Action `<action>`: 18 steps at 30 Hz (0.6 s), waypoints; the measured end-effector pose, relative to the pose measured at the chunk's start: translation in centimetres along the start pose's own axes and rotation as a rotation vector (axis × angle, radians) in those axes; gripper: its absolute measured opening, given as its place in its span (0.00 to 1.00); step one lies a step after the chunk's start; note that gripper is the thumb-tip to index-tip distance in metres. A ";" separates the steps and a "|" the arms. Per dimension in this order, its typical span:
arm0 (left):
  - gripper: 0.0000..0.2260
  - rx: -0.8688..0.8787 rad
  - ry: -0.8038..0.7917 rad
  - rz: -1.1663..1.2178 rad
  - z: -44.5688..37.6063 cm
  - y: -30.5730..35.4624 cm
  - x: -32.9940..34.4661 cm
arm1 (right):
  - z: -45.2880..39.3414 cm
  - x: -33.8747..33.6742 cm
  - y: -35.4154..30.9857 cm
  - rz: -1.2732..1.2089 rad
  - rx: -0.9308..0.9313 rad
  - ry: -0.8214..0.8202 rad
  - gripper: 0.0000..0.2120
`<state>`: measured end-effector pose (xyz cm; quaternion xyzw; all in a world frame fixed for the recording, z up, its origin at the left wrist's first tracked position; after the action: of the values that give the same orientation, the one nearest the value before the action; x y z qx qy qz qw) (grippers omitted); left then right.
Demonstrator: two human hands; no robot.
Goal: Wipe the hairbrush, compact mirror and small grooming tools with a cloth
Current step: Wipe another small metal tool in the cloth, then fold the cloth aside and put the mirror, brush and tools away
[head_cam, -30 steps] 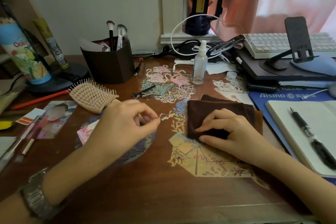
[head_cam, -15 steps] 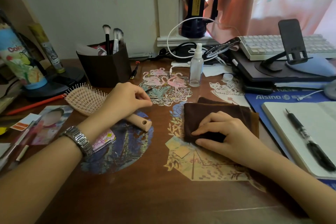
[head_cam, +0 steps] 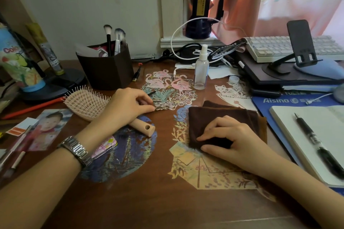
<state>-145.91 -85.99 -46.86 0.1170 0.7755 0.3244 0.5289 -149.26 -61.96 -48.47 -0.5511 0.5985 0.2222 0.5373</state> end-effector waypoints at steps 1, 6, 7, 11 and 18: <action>0.08 0.015 0.036 0.036 0.2 0.4 -0.4 | 0.0 0.0 0.0 0.006 0.002 -0.011 0.13; 0.09 0.070 0.090 0.205 1.8 3.5 -0.2 | 0.1 -0.3 -0.1 -0.017 0.009 -0.071 0.13; 0.09 0.084 0.063 0.218 2.2 4.4 0.3 | 0.1 -0.7 0.0 -0.047 0.021 -0.067 0.13; 0.14 0.095 -0.128 0.193 3.3 7.2 3.6 | 0.8 -4.9 1.8 -0.045 0.185 0.181 0.10; 0.24 0.049 -0.368 0.082 3.0 7.2 7.8 | 6.1 -7.0 8.7 0.012 0.712 0.149 0.13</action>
<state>-147.63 -75.27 -48.86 0.2187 0.6678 0.2997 0.6453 -155.92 -51.26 -47.04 -0.3407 0.6793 -0.0377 0.6489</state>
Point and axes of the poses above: each hand's wrist, its own z-axis away from the middle knuckle, its own x-axis out of the palm, y = z × x, the point moved 9 cm from there along -z, towards the middle knuckle, and after that the axes turned 11 degrees about z, right-handed, at the moved point
